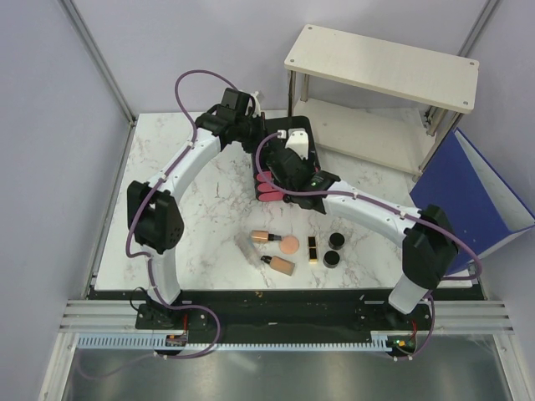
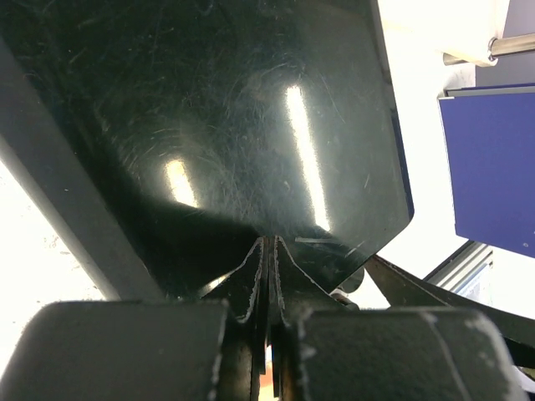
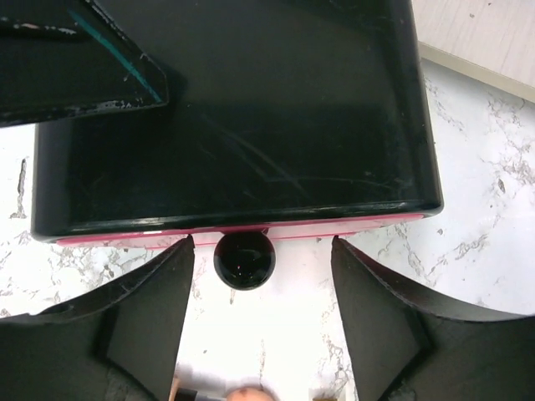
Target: Organize the makeup
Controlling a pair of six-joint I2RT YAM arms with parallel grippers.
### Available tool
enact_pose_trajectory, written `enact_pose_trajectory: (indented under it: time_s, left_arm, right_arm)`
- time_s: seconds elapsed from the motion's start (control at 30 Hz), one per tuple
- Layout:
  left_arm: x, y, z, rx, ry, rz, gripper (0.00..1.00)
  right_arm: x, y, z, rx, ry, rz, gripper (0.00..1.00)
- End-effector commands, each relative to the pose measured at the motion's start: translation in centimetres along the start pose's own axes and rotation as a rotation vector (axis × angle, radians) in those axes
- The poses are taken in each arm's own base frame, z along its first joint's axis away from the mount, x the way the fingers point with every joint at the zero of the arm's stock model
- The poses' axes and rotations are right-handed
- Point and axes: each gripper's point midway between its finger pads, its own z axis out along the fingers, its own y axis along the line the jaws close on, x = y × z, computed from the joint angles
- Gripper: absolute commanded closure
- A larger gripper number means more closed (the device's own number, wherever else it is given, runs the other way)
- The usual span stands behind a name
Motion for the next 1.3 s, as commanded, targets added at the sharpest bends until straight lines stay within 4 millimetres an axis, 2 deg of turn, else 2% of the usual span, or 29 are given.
enact_pose_trajectory:
  time_s: [0.0,0.1,0.23,0.37,0.43,0.47,0.53,0.57,0.63,0.73,0.93,1.27]
  left_arm:
    - [1.1,0.9,0.8,-0.043,0.049,-0.024,0.98]
    - [1.4,1.0,0.9,-0.043,0.060,-0.023,0.98]
    - [1.4,1.2,1.0,-0.048,0.062,-0.019,0.98]
    - [1.8,1.4,1.1,-0.051,0.075,-0.017,0.98]
    - [1.9,1.6,1.3,-0.056,0.081,-0.018,0.98]
    - [2.0,1.6,1.3,-0.055,0.085,-0.016,0.98]
    - [2.2,1.8,1.4,-0.062,0.091,-0.016,0.98]
    - [2.4,1.9,1.4,-0.067,0.097,-0.014,0.98]
    - [2.6,2.2,1.5,-0.075,0.101,-0.013,0.98]
    - [3.0,2.6,1.6,-0.087,0.113,-0.018,0.98]
    - [3.7,3.2,2.2,-0.100,0.142,-0.036,0.98]
    - [5.0,4.3,3.1,-0.125,0.181,-0.064,0.98]
  right_arm:
    - [0.2,0.1,0.9,-0.003,-0.003,0.030,0.28]
    - [0.8,0.0,1.4,-0.001,0.010,0.033,0.35]
    - [1.4,0.4,2.1,-0.023,0.021,0.045,0.36]
    - [1.8,0.5,2.6,-0.025,0.030,0.047,0.41]
    - [2.0,0.5,2.9,-0.026,0.034,0.049,0.51]
    - [1.9,0.4,2.9,-0.026,0.034,0.051,0.63]
    - [1.8,0.4,3.0,-0.025,0.032,0.058,0.79]
    - [1.8,0.4,3.0,-0.027,0.032,0.059,0.93]
    - [1.7,0.3,2.8,-0.031,0.031,0.064,1.00]
    - [2.0,0.2,2.3,-0.049,0.039,0.068,1.00]
    - [4.7,-0.9,0.1,-0.103,0.098,0.076,1.00]
    - [9.1,-4.6,-6.0,-0.186,0.179,0.061,1.00]
